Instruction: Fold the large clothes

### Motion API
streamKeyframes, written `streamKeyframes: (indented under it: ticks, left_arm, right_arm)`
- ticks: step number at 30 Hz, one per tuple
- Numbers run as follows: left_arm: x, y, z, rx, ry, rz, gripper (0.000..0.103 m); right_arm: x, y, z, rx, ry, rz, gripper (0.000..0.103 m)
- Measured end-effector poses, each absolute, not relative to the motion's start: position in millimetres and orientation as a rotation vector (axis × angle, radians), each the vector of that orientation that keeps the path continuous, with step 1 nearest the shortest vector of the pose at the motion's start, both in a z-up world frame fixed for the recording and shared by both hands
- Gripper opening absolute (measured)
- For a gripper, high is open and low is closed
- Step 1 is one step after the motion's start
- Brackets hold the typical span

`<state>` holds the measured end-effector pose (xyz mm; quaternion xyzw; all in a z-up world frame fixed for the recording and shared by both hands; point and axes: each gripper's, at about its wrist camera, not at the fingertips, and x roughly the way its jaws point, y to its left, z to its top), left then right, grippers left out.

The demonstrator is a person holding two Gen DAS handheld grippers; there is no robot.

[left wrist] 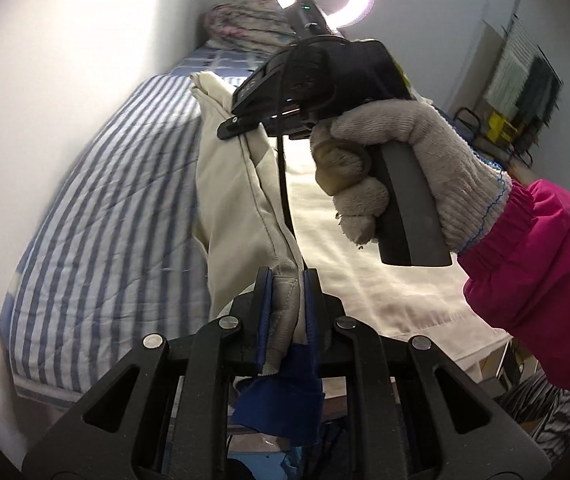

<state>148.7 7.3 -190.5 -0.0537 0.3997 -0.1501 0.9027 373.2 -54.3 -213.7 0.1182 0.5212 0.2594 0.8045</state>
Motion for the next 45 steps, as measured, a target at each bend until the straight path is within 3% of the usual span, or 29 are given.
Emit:
streamKeyframes:
  ticks: [6, 15, 24, 29, 36, 45]
  left_arm:
    - [152, -44, -196, -0.044, 0.844, -0.380, 0.013]
    - [164, -92, -211, 0.006, 0.914, -0.439, 0.014]
    - [148, -58, -196, -0.105, 0.918, -0.560, 0.020]
    - [156, -21, -191, -0.193, 0.865, -0.474, 0.020]
    - [172, -21, -212, -0.187, 0.922, -0.426, 0.020]
    - [179, -49, -243, -0.130, 1.018, -0.501, 0.020]
  right_arm:
    - [353, -122, -216, 0.415, 1.071, 0.512, 0.004]
    - [343, -204, -263, 0.631, 1.130, 0.407, 0.004]
    - [346, -205, -255, 0.490, 1.199, 0.381, 0.008]
    - [357, -216, -211, 0.409, 1.078, 0.397, 0.040]
    - [414, -231, -190, 0.416, 0.996, 0.345, 0.054]
    - [503, -208, -219, 0.373, 1.005, 0.326, 0.070]
